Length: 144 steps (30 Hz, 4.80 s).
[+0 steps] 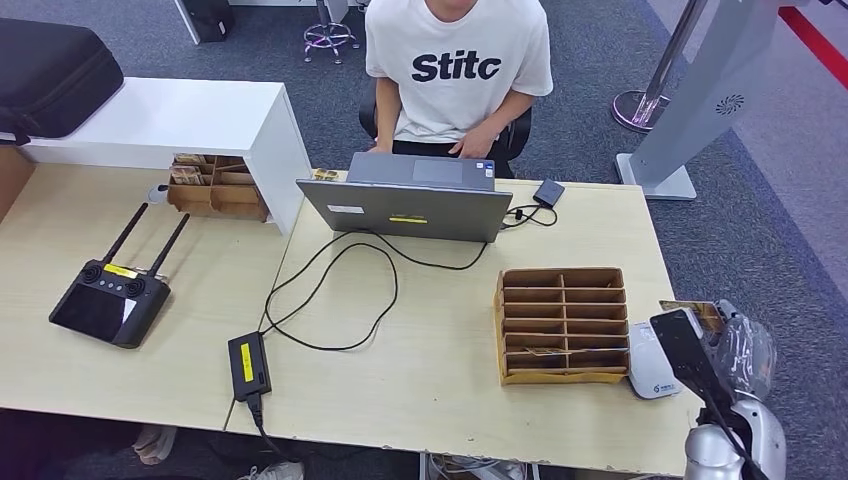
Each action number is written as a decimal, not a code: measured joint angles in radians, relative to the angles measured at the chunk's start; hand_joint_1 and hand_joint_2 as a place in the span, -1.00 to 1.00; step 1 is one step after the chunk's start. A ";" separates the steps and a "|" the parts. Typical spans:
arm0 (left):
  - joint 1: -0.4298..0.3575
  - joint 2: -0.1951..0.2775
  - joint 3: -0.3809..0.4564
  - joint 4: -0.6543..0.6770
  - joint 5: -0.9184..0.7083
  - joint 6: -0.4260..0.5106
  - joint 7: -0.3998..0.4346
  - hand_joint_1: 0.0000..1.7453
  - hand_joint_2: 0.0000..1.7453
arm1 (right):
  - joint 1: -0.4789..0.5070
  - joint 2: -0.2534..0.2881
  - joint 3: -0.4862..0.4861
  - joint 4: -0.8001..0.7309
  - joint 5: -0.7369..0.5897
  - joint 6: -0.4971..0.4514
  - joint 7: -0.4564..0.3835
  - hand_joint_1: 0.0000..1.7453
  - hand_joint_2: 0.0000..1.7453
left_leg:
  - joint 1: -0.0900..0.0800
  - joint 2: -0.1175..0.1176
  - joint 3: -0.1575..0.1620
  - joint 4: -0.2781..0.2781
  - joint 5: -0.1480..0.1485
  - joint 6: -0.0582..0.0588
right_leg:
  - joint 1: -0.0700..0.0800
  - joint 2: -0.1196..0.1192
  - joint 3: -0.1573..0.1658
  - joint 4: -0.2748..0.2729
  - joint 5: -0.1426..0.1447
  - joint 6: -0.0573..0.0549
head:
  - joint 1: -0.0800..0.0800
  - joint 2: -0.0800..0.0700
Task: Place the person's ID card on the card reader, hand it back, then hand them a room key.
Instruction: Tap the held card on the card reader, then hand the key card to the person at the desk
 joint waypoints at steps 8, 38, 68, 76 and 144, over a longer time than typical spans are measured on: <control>0.000 -0.001 0.013 0.002 0.000 0.007 -0.002 -1.00 1.00 | 0.041 0.015 0.000 0.015 0.000 0.003 0.007 1.00 1.00 | 0.000 0.000 0.000 0.000 0.000 0.000 | 0.000 0.000 0.000 0.000 0.000 0.000 | 0.000 0.000; 0.000 0.003 0.021 0.008 0.000 0.004 -0.016 -1.00 1.00 | 0.053 0.014 0.045 0.156 0.038 0.036 0.067 1.00 1.00 | 0.000 0.000 0.001 0.000 0.000 0.000 | 0.000 0.000 0.001 0.000 0.000 0.000 | 0.000 0.000; -0.001 0.004 0.023 0.008 0.000 -0.022 -0.028 -1.00 1.00 | -0.050 0.025 0.330 -0.321 0.025 0.063 0.071 1.00 1.00 | 0.000 0.001 0.000 0.000 0.001 0.000 | 0.000 0.001 0.000 0.001 0.001 0.000 | 0.000 0.000; -0.002 0.005 0.007 0.008 0.000 -0.036 -0.033 -1.00 1.00 | -0.200 0.009 0.439 -0.216 0.041 0.090 0.127 1.00 1.00 | 0.000 0.001 0.000 0.000 0.001 0.000 | 0.000 0.001 0.000 0.001 0.001 0.000 | 0.000 0.000; 0.005 -0.007 0.035 0.008 0.000 -0.007 -0.016 -1.00 1.00 | -0.098 -0.119 0.440 -0.346 -0.027 0.060 0.080 -1.00 1.00 | 0.000 -0.001 -0.003 0.002 0.001 0.001 | 0.000 -0.001 -0.003 0.000 0.002 0.001 | 0.000 0.000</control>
